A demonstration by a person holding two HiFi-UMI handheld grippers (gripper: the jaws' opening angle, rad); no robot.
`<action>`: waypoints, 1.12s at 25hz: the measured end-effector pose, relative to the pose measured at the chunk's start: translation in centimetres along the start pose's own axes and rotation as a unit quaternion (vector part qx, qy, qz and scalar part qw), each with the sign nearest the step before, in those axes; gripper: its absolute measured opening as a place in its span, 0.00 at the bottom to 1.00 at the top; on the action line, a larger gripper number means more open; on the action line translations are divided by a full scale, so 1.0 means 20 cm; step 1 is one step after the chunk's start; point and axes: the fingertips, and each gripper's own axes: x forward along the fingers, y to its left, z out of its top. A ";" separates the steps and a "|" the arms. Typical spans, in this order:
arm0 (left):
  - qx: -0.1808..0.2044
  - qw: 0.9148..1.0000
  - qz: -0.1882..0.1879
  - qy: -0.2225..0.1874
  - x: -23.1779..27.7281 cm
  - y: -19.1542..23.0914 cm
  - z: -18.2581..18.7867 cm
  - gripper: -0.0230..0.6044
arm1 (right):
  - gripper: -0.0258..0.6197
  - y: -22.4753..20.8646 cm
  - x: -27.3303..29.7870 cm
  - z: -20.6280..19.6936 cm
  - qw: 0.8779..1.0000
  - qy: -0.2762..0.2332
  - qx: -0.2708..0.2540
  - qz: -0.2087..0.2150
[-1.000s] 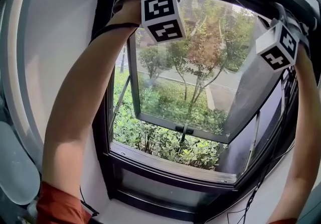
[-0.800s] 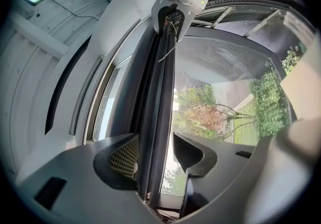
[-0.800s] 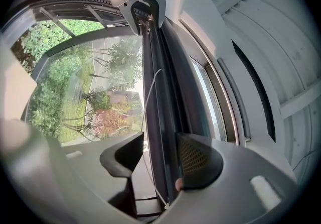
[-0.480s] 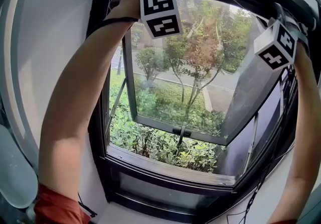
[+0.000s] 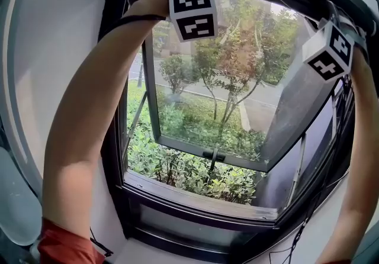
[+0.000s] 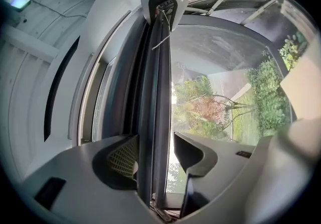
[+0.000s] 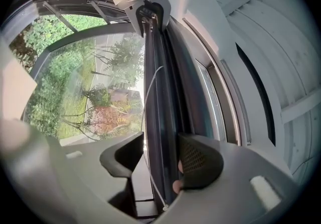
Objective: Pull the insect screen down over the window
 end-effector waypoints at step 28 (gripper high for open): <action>0.026 0.997 -0.066 -0.008 -0.24 -0.26 -0.02 0.38 | 0.37 0.25 -0.24 0.01 0.998 -0.024 -0.001 0.055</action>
